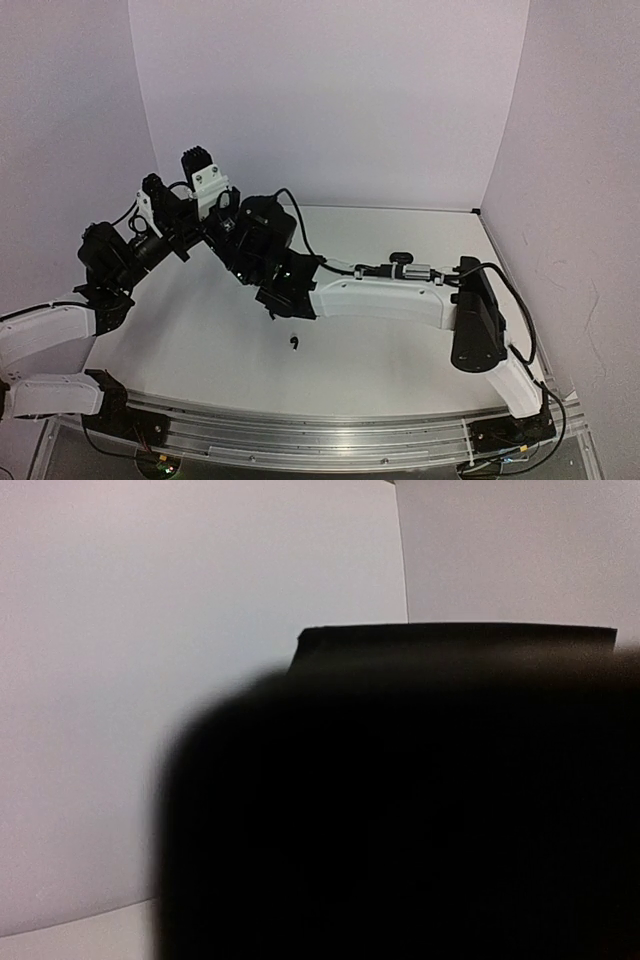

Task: Insert the wireless bluetooth earbuds into the charging case
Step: Close the charging case with the earbuds.

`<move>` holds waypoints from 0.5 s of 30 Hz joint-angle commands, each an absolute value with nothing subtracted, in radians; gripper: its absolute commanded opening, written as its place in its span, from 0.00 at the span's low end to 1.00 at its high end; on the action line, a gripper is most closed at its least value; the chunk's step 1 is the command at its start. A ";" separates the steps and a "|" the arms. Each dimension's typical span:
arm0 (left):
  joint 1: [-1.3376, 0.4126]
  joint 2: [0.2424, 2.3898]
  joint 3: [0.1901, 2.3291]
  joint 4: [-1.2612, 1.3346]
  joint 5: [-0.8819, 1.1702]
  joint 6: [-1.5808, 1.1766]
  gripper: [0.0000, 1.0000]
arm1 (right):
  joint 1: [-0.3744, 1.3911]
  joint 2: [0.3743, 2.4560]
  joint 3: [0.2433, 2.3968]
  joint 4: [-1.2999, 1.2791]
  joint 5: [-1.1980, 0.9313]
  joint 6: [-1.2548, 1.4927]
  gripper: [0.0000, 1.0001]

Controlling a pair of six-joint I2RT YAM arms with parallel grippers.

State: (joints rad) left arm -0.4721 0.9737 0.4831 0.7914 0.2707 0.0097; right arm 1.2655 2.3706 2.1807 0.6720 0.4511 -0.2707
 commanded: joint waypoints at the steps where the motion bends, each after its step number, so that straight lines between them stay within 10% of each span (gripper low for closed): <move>1: -0.466 0.950 0.511 0.749 0.305 -0.025 0.00 | 1.275 2.183 2.134 0.664 0.358 -0.234 0.58; 15: -0.465 0.943 0.499 0.668 0.633 0.333 0.00 | 1.169 2.083 2.283 -0.006 0.423 0.078 0.64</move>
State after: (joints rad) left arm -0.4677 0.9623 0.4839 0.7022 0.4599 0.0768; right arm 1.2481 2.1033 2.1833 0.3746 0.4642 -0.1460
